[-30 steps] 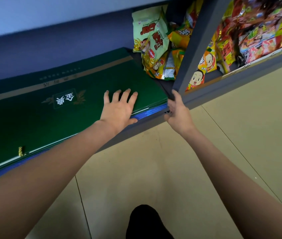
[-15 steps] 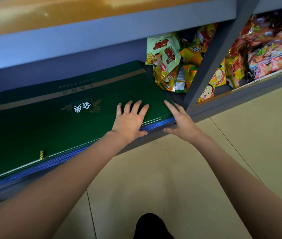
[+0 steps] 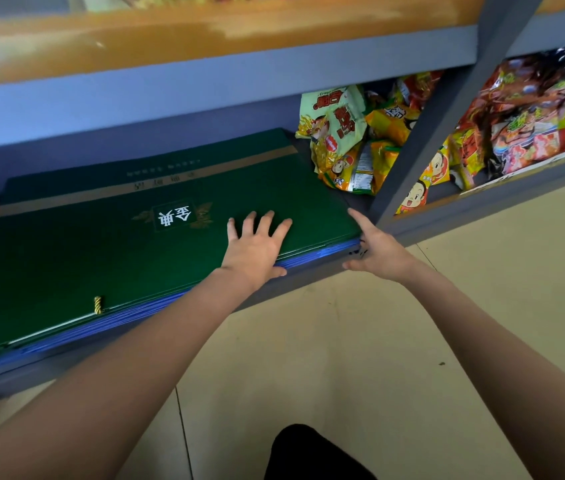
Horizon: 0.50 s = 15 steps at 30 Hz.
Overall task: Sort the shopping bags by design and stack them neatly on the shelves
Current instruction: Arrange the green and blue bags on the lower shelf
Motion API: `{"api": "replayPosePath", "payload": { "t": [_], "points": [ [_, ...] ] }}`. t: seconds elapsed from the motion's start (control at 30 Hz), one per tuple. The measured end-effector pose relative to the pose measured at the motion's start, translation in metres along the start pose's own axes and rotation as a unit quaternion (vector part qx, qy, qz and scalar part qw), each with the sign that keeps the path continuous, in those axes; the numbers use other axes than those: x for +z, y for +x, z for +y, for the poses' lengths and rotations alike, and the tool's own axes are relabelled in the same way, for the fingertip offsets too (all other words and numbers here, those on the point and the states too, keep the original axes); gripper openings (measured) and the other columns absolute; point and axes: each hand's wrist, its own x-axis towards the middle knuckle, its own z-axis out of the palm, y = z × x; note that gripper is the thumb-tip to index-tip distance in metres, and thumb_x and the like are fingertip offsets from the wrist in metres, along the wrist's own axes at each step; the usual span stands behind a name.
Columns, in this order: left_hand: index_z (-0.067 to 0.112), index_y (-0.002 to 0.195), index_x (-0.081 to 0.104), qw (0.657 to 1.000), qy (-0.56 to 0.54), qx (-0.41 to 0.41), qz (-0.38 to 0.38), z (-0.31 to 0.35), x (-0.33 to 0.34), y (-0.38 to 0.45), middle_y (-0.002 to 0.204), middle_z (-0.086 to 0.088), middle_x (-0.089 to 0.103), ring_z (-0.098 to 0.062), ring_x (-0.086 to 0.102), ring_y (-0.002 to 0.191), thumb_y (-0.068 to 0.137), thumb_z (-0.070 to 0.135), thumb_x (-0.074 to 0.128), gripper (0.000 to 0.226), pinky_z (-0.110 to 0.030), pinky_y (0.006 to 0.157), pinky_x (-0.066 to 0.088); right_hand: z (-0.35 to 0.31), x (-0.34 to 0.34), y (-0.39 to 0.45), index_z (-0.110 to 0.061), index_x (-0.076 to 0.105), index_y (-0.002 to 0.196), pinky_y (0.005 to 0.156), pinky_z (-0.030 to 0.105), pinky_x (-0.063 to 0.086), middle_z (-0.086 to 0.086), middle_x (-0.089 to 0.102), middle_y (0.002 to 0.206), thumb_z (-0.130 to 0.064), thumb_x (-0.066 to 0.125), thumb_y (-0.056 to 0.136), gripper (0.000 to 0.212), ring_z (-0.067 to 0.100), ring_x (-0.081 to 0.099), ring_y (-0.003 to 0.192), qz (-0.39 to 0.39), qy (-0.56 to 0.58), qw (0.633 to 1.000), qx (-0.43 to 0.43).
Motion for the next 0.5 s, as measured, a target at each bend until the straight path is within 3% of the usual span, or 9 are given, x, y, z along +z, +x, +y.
{"api": "replayPosePath", "payload": {
  "t": [0.1, 0.23, 0.37, 0.5],
  "points": [
    [0.028, 0.149, -0.004, 0.999, -0.02, 0.013, 0.033, -0.011, -0.009, -0.013, 0.157, -0.004, 0.002, -0.03, 0.003, 0.144, 0.079, 0.058, 0.061, 0.1, -0.054, 0.115, 0.001, -0.017, -0.007, -0.003, -0.023, 0.008, 0.15, 0.112, 0.035, 0.025, 0.005, 0.015, 0.155, -0.014, 0.075, 0.077, 0.1, 0.026, 0.021, 0.14, 0.024, -0.128, 0.99, -0.047],
    [0.031, 0.149, -0.006, 0.997, -0.042, -0.001, 0.057, -0.049, -0.016, -0.057, 0.157, 0.0, 0.001, -0.026, 0.001, 0.144, 0.077, 0.061, 0.061, 0.103, -0.049, 0.116, 0.0, -0.064, -0.005, -0.007, -0.028, 0.011, 0.149, 0.115, 0.046, 0.018, 0.005, 0.003, 0.157, -0.026, 0.075, 0.077, 0.097, 0.028, 0.003, 0.143, -0.004, -0.234, 0.965, -0.119],
    [0.032, 0.149, -0.005, 0.992, -0.061, -0.1, 0.042, -0.117, -0.011, -0.119, 0.157, -0.001, 0.001, -0.027, 0.003, 0.144, 0.073, 0.063, 0.063, 0.107, -0.049, 0.116, 0.002, -0.134, 0.018, -0.009, -0.031, 0.012, 0.149, 0.114, 0.052, 0.009, 0.004, -0.002, 0.157, -0.037, 0.075, 0.075, 0.098, 0.03, -0.008, 0.143, -0.093, -0.324, 0.926, -0.171],
    [0.032, 0.148, -0.009, 0.973, -0.078, -0.216, -0.036, -0.189, 0.011, -0.189, 0.157, -0.005, -0.006, -0.033, 0.002, 0.143, 0.07, 0.06, 0.069, 0.114, -0.051, 0.113, 0.013, -0.209, 0.07, -0.013, -0.031, 0.012, 0.149, 0.113, 0.054, 0.009, 0.004, -0.002, 0.157, -0.039, 0.075, 0.075, 0.097, 0.032, -0.008, 0.143, -0.169, -0.42, 0.857, -0.246]
  ]
}}
